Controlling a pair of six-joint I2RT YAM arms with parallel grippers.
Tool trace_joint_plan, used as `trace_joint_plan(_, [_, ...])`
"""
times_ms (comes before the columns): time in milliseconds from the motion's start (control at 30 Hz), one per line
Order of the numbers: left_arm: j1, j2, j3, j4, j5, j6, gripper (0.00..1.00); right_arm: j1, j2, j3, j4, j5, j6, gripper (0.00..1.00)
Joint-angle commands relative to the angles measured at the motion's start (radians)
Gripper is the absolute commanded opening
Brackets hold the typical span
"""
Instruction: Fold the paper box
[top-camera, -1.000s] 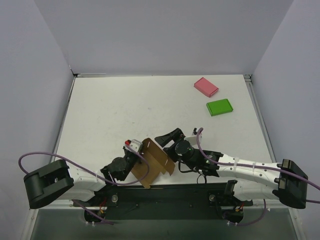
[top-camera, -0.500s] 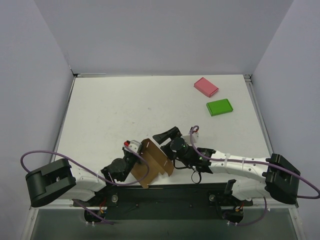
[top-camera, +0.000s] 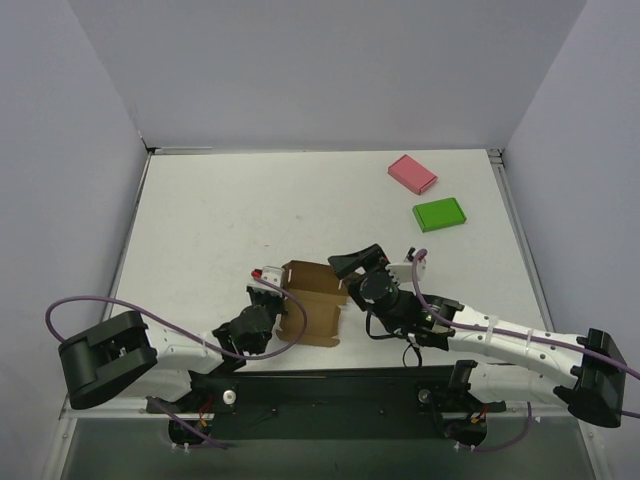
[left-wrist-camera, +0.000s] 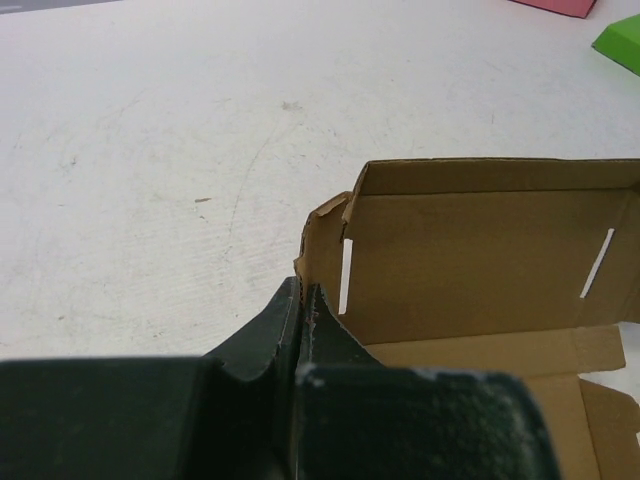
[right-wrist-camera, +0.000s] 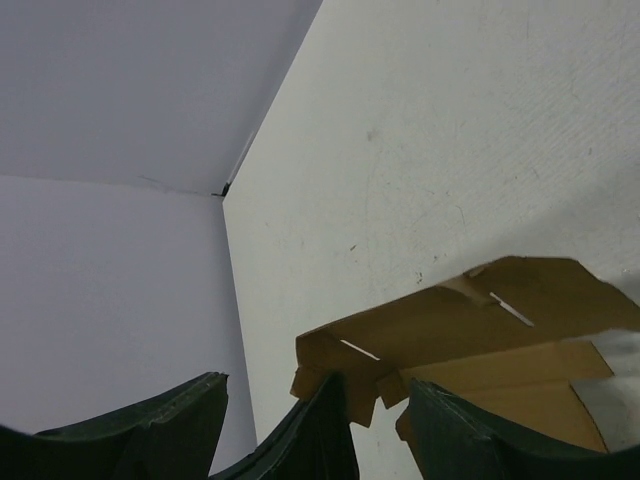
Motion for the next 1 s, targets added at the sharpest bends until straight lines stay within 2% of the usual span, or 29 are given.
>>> trace_joint_plan(0, [-0.002, 0.039, 0.069, 0.016, -0.073, -0.007, 0.0, 0.009, -0.008, 0.044, -0.032, 0.051, -0.011, 0.73])
trace_joint_plan(133, [-0.004, 0.081, 0.061, 0.08, -0.069, -0.004, 0.0, 0.009, 0.038, 0.042, 0.019, 0.017, 0.005, 0.73])
trace_joint_plan(267, [-0.004, 0.11, 0.025, 0.212, -0.046, 0.006, 0.0, -0.011, 0.086, 0.035, 0.063, -0.013, 0.04, 0.73])
trace_joint_plan(433, [-0.009, 0.173, -0.011, 0.333, -0.038, 0.027, 0.0, -0.069, 0.176, 0.021, 0.174, -0.113, 0.092, 0.73])
trace_joint_plan(667, [-0.041, 0.276, -0.046, 0.552, -0.047, 0.092, 0.0, -0.096, 0.245, 0.052, 0.206, -0.116, 0.089, 0.71])
trace_joint_plan(967, [-0.052, 0.309, -0.029, 0.56, -0.055, 0.099, 0.0, -0.119, 0.305, 0.007, 0.284, -0.196, 0.157, 0.66])
